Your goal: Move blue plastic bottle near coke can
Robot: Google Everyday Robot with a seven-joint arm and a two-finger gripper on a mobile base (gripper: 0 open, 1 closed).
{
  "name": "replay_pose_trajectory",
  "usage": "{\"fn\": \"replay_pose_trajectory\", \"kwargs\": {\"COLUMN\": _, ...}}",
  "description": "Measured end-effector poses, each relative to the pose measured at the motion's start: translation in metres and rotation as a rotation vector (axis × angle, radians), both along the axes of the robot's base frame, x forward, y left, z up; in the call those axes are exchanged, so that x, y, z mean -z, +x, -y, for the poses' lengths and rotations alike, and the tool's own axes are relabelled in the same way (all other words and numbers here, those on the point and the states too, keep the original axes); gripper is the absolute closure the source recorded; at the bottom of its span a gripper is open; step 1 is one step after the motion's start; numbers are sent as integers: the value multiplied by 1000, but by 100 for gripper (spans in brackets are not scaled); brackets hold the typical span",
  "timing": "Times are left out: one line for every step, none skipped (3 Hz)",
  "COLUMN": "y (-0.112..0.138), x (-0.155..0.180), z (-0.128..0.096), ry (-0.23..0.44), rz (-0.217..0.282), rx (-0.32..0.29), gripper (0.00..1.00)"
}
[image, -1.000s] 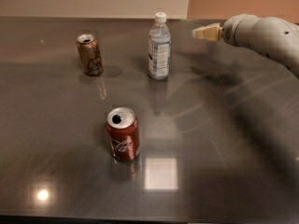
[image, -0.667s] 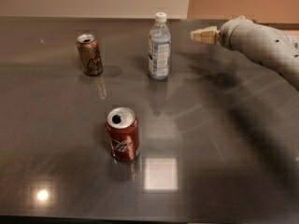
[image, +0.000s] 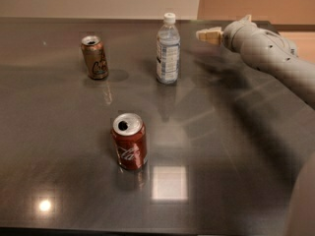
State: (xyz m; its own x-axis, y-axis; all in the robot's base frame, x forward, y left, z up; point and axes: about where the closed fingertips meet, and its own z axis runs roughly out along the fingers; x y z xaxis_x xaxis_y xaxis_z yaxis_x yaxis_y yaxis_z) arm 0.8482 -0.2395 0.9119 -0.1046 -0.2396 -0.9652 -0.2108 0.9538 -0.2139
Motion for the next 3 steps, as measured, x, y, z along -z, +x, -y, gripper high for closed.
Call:
{"fn": "replay_pose_trajectory", "kwargs": {"y": 17, "x": -1, "z": 0, "ry": 4, "rz": 2, "rx": 20, "gripper": 0}}
{"fn": "replay_pose_trajectory", "kwargs": {"y": 28, "x": -2, "z": 0, "ry": 8, "rz": 1, "rx": 38, "gripper": 0}}
{"fn": "replay_pose_trajectory", "kwargs": {"y": 35, "x": -2, "z": 1, "ry": 8, "rz": 11, "rx": 58, "gripper": 0}}
